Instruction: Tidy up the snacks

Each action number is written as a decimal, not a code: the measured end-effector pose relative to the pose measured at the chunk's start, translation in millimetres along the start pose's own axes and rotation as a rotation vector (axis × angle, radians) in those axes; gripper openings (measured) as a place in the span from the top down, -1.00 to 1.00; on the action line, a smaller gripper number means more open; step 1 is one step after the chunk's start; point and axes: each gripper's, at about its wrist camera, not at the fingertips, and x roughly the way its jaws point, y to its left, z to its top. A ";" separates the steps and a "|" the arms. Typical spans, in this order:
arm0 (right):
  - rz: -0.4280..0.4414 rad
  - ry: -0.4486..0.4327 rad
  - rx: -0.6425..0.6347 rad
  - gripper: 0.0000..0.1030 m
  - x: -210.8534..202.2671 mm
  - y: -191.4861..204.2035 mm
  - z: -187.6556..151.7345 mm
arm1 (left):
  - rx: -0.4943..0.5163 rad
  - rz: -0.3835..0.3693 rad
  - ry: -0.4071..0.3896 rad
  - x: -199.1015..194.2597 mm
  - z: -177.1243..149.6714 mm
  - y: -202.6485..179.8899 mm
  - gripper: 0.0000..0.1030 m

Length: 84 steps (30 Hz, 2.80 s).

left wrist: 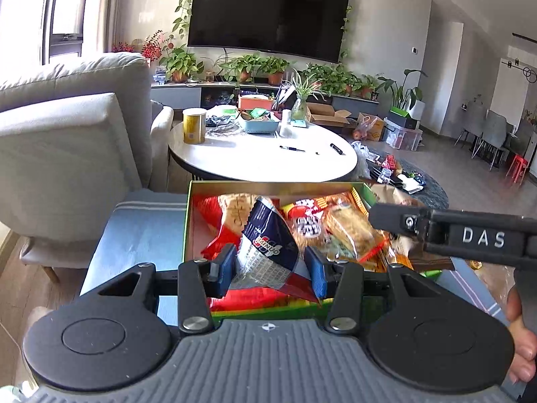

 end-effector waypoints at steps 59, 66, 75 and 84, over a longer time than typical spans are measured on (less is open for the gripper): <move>0.004 -0.105 0.058 -0.68 -53.0 4.9 1.2 | 0.028 0.071 -0.073 -44.0 0.8 -29.3 -0.65; -0.036 -0.082 0.020 -0.68 -71.7 5.7 -28.1 | 0.077 0.140 -0.069 -76.4 -29.5 -39.0 -0.69; -0.046 -0.090 0.046 -0.68 -98.7 5.6 -49.4 | 0.046 0.173 -0.013 -99.6 -61.6 -39.5 -0.69; -0.111 -0.089 0.013 -0.68 -104.7 2.5 -68.3 | -0.013 0.226 -0.035 -123.8 -71.5 -27.9 -0.69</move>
